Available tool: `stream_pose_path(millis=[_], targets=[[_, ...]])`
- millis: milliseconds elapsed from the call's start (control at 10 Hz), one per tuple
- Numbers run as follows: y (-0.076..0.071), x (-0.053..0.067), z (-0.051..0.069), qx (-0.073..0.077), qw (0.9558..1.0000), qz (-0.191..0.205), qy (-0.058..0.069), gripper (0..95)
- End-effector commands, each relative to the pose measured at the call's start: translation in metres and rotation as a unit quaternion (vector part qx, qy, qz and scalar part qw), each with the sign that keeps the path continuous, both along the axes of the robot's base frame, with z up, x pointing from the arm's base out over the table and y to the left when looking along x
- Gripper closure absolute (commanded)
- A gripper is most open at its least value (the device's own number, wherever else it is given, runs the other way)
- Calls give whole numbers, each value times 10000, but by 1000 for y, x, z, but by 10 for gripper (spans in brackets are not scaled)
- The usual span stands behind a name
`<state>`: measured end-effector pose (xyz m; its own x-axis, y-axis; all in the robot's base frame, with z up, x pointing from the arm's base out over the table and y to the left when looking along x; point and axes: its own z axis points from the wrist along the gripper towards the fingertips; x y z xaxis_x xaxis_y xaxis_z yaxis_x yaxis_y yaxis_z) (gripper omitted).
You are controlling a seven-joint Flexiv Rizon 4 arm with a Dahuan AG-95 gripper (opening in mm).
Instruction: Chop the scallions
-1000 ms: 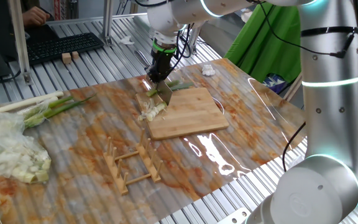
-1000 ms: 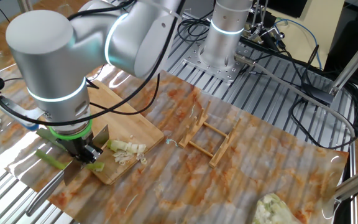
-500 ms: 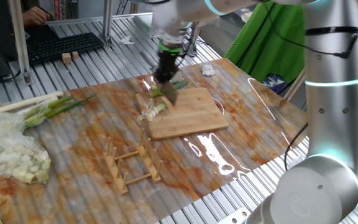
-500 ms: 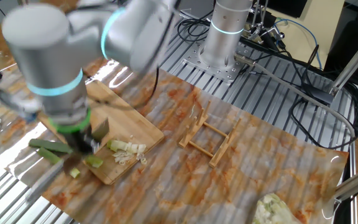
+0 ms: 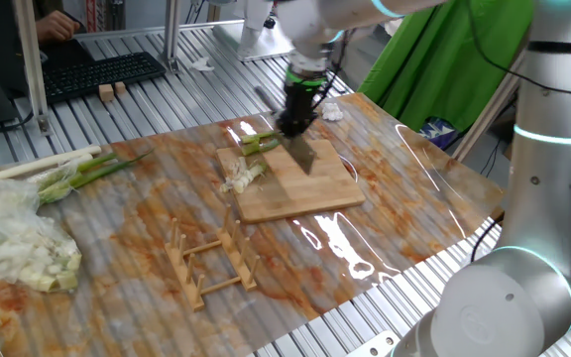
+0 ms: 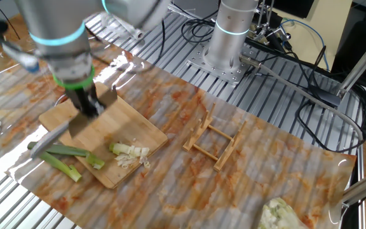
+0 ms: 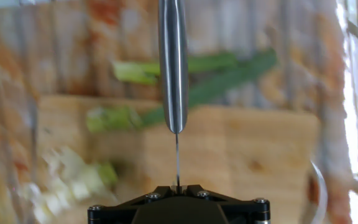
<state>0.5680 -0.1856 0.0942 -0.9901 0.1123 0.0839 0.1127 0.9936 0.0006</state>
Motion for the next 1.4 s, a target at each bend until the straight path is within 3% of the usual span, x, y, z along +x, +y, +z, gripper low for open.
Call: stream_pose_path(millis=[100,400,600,800,1000,1100,1400], targets=[[-12,-19,18,51,9999,-114,24,950],[-20,-30,33,117,9998,-144,-14,950],[-25,-36,41,98,9999,-114,71,950],[-26,-35,42,156,9998,102,89,950],[-28,-31,45,41,9992,380,118,950],[-30,-28,47,100,9982,584,89,950],[-24,-25,56,365,9930,1101,-209,950]])
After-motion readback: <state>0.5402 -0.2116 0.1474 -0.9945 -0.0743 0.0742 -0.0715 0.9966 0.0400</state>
